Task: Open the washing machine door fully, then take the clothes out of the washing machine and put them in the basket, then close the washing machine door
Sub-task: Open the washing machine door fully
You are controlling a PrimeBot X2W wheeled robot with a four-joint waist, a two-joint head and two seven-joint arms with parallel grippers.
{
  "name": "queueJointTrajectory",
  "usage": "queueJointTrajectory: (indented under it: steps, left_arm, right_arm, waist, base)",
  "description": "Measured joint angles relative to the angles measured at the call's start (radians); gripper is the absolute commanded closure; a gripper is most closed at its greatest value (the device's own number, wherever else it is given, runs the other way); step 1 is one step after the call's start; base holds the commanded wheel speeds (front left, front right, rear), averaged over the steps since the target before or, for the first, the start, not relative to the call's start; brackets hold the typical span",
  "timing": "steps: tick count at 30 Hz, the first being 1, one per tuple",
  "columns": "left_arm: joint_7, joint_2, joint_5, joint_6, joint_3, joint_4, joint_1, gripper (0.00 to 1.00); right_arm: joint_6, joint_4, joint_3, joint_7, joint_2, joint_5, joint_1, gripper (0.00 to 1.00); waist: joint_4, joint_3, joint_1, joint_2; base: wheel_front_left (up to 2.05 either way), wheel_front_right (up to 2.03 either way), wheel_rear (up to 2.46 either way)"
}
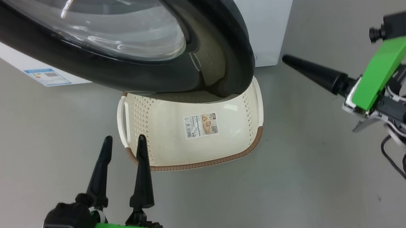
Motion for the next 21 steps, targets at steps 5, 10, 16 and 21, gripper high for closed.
queueJointTrajectory:
  steps: [5,10,16,21]
  left_arm:
    - [0.0,0.0,0.006,-0.004,0.015,0.01,0.009,0.0]
    - [0.0,0.0,0.007,-0.008,0.022,0.014,0.025,0.0]
    - [0.0,0.0,0.007,-0.008,0.031,0.02,0.036,0.0]
    - [0.0,0.001,0.007,-0.008,0.04,0.025,0.048,0.0]
  right_arm:
    - [0.0,-0.011,0.006,-0.044,-0.007,0.0,0.072,0.0]
    - [0.0,-0.021,0.022,-0.103,-0.03,-0.011,0.126,0.0]
    - [0.0,-0.014,0.068,-0.191,-0.058,-0.073,0.188,0.0]
    - [0.0,0.008,0.102,-0.263,-0.074,-0.091,0.225,0.0]
  waist:
    - [-0.016,-0.006,0.0,0.0]
    - [-0.029,-0.016,0.0,0.0]
    - [-0.041,-0.031,0.0,0.0]
    - [-0.052,-0.04,0.0,0.0]
  base:
    - [0.0,0.0,0.0]
    - [0.0,0.0,0.0]
    - [0.0,0.0,0.0]
    - [0.0,0.0,0.0]
